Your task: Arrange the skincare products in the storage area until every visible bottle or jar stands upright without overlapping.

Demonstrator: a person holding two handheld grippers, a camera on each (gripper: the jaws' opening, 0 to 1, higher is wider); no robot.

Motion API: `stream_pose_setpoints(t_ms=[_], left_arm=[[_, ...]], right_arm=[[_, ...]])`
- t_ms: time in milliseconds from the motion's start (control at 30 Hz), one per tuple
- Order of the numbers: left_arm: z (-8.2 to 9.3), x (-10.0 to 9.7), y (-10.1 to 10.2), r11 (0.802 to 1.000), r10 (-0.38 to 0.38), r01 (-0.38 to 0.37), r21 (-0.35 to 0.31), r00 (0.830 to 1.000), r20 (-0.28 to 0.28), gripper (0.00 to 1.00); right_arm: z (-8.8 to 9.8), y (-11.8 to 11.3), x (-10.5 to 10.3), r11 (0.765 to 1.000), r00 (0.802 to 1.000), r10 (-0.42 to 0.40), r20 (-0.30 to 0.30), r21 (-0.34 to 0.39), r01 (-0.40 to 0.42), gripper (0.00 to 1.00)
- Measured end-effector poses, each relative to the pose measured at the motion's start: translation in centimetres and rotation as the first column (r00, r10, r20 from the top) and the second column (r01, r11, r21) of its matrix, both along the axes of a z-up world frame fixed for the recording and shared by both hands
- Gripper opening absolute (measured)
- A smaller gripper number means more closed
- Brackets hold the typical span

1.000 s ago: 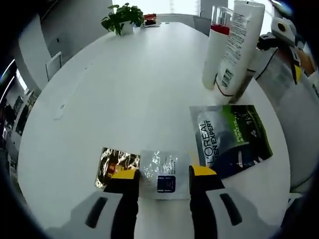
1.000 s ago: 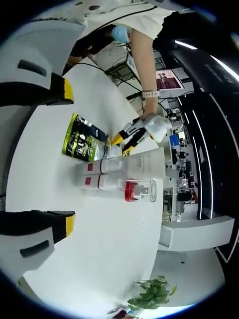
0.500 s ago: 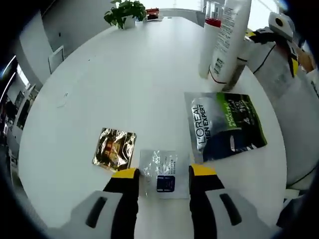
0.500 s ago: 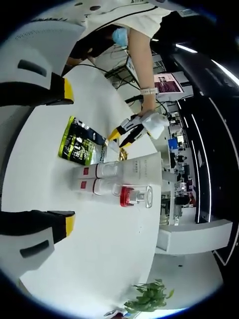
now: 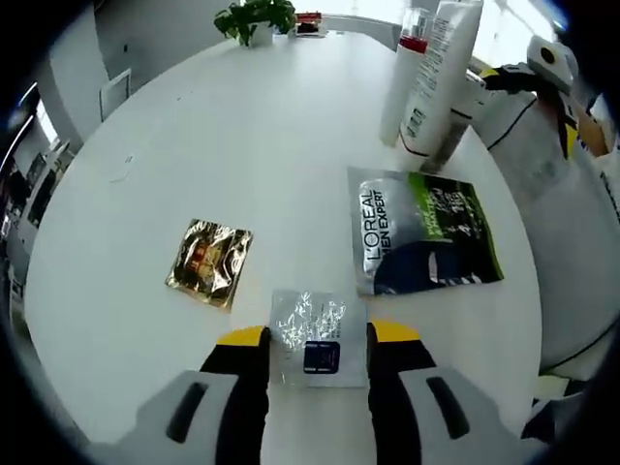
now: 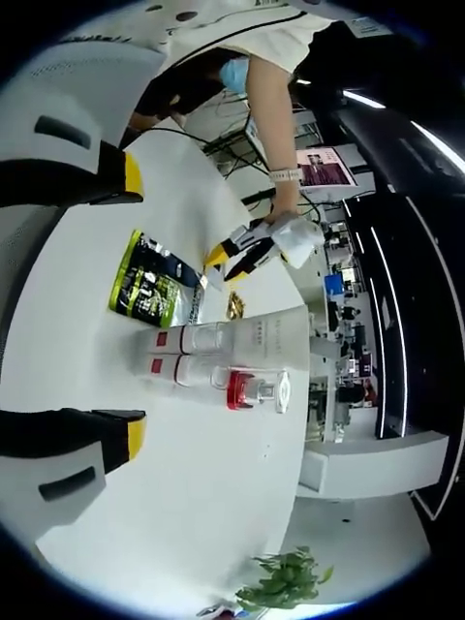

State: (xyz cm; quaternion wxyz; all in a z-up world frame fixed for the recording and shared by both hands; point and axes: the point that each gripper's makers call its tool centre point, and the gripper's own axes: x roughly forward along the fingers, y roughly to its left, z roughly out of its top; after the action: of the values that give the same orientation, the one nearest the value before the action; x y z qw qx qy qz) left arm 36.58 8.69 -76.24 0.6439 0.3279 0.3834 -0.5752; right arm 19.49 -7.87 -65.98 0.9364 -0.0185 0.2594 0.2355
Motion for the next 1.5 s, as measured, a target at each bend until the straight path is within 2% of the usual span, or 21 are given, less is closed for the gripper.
stream_pose_setpoints(t_ms=[100,167,467,600,733,833,967,1233,1333,1500], left_arm=[[0.0,-0.6,0.0,1.0,0.005,-0.005,-0.014,1.0,0.001,0.36],[0.0,-0.3,0.2,1.0,0.016,-0.016,-0.019,1.0,-0.005,0.36],[0.0,-2.6,1.3,0.999,0.033,-0.034,-0.031,0.999,-0.016,0.37],[-0.3,-2.2,1.7,0.997,0.054,-0.055,-0.05,0.998,-0.011,0.37],[-0.4,-2.7,2.0,0.996,0.065,-0.066,-0.054,0.998,-0.013,0.37],[-0.3,-3.9,1.9,0.996,0.067,-0.067,-0.057,0.998,-0.002,0.37],[-0.2,-3.6,1.9,0.995,0.082,-0.081,-0.061,0.997,0.001,0.37],[0.3,-5.4,1.6,0.992,0.093,-0.091,-0.088,0.996,0.017,0.37],[0.2,-6.0,1.7,0.994,0.087,-0.085,-0.074,0.996,0.034,0.37],[0.6,-7.2,1.4,0.992,0.093,-0.09,-0.09,0.995,0.03,0.37]], right_arm=[[-0.1,0.0,0.0,1.0,1.0,-0.004,0.0,0.001,0.004,0.87],[-0.1,0.1,-0.1,1.0,1.0,0.0,0.0,0.001,0.0,0.87],[0.2,0.4,0.0,1.0,1.0,-0.002,0.026,0.007,0.002,0.9],[0.2,0.4,0.1,1.0,1.0,-0.001,0.022,0.007,0.001,0.93],[0.4,0.5,0.2,1.0,0.999,0.009,0.033,-0.005,-0.009,0.96],[0.3,0.6,0.1,1.0,1.0,0.013,0.029,-0.005,-0.013,0.98],[0.4,0.6,0.1,1.0,0.999,0.008,0.036,0.003,-0.008,0.99],[0.8,0.4,0.0,1.0,0.999,0.0,0.054,0.001,0.0,1.0],[0.9,0.3,0.1,1.0,0.998,-0.004,0.058,-0.002,0.004,1.0],[1.0,0.2,0.0,1.0,0.998,-0.002,0.063,-0.003,0.002,1.0]])
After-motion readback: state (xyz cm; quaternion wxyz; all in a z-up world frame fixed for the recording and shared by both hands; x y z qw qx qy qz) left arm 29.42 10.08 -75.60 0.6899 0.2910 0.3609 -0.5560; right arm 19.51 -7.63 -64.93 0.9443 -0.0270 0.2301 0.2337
